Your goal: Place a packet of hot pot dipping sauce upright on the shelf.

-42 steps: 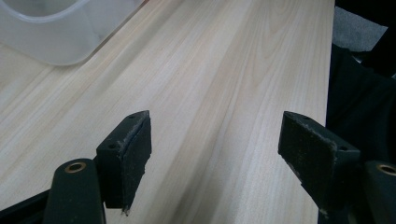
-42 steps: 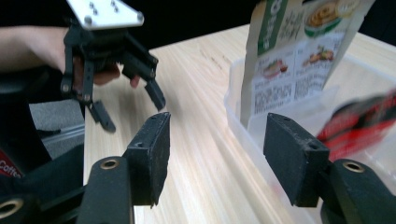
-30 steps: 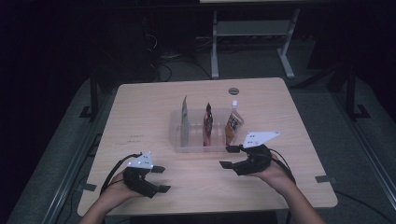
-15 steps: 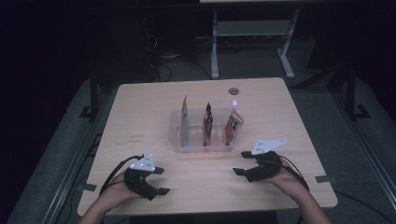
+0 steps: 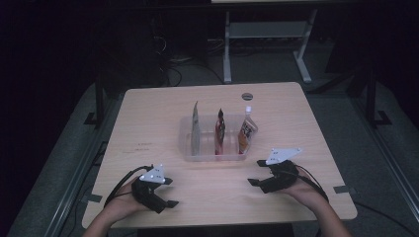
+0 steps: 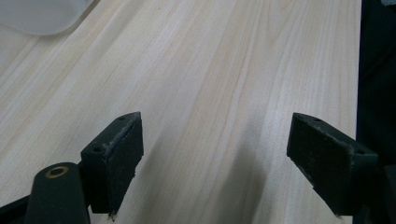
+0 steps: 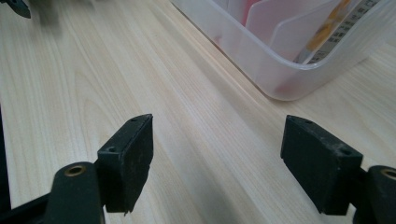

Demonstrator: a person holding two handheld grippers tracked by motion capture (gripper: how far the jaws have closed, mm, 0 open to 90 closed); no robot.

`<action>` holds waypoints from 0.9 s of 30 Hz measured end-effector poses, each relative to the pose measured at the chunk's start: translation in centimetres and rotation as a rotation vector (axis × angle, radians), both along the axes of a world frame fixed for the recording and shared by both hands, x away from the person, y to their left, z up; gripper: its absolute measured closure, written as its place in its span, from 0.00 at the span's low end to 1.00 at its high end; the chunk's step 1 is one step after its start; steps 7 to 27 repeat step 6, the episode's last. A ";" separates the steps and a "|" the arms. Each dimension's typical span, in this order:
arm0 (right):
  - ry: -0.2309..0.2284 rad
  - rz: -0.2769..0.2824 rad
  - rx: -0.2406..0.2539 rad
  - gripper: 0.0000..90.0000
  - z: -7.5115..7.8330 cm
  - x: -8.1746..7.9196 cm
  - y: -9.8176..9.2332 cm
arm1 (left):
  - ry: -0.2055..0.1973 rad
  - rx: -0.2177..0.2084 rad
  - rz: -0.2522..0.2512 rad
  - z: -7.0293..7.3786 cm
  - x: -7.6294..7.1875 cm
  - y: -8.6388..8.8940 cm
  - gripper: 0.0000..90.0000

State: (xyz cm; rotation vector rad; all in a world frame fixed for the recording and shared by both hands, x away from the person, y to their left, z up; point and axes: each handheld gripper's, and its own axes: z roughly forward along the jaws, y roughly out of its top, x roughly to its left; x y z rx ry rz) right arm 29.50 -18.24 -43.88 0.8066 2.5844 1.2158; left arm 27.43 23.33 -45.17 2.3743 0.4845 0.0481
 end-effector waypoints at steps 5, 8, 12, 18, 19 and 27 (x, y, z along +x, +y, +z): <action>-0.005 0.006 0.006 0.27 0.0 0.0 0.0 | -0.001 0.006 -0.004 0.0 0.0 -0.1 0.20; -0.004 0.005 0.009 0.27 0.0 0.0 0.0 | -0.001 0.005 -0.005 0.0 0.0 -0.1 0.20; -0.004 0.005 0.009 0.27 0.0 0.0 0.0 | -0.001 0.005 -0.005 0.0 0.0 -0.1 0.20; -0.004 0.005 0.009 0.27 0.0 0.0 0.0 | -0.001 0.005 -0.005 0.0 0.0 -0.1 0.20; -0.004 0.005 0.009 0.27 0.0 0.0 0.0 | -0.001 0.005 -0.005 0.0 0.0 -0.1 0.20; -0.004 0.005 0.009 0.27 0.0 0.0 0.0 | -0.001 0.005 -0.005 0.0 0.0 -0.1 0.20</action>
